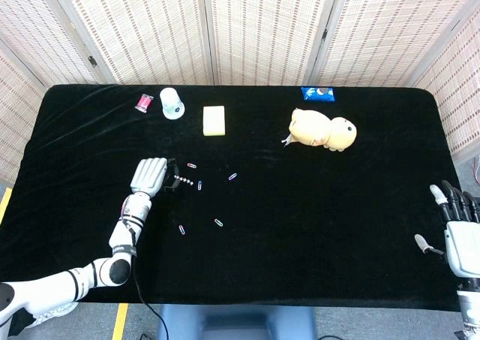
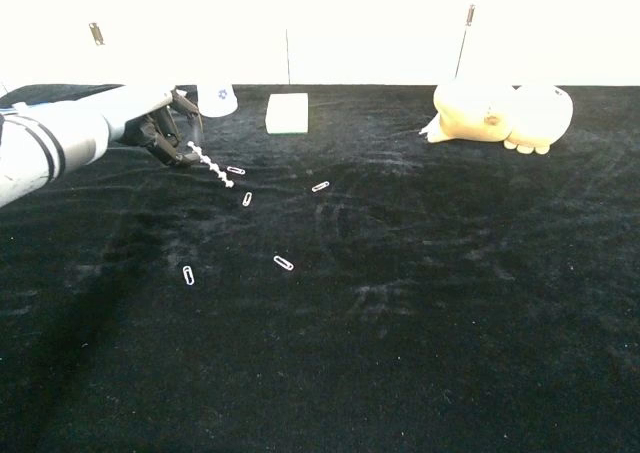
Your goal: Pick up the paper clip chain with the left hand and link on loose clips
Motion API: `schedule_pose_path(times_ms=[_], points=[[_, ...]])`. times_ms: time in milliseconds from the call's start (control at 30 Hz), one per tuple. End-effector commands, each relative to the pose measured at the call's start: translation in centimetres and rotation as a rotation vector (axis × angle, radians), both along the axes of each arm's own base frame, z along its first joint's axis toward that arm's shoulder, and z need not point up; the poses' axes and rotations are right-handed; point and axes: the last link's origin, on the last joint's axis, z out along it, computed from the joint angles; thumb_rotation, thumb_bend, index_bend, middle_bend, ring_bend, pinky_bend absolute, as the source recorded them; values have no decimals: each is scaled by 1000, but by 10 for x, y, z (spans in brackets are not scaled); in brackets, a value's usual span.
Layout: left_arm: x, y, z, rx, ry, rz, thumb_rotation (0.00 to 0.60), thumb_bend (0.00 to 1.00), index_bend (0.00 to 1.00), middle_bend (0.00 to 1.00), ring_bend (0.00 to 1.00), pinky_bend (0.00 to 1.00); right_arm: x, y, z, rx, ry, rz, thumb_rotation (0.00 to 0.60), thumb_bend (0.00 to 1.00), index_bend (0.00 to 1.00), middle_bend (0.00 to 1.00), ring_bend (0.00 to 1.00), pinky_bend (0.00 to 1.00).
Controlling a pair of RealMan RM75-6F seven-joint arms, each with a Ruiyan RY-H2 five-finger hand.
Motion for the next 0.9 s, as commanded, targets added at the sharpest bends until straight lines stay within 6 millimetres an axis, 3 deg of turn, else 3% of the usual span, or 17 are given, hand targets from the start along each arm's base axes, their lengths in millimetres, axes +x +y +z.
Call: schedule_pose_path(times_ms=[33,500,900], points=[[3,4,-8,-14,7,-1,600,642,763,1000,1000,1000,-1,1,1,-4,-3,-5,600,232,0,0,0,0],[8,6,-19,-40,3,-15,600,644,763,1000,1000,1000,-3,2,4,-14,-10,-18,600,232,0,0,0,0],[1,43,9,68,19,19,600,645,763,1000,1000,1000,-6,-2,4,-15,-13,-37,600,233,0,0,0,0]])
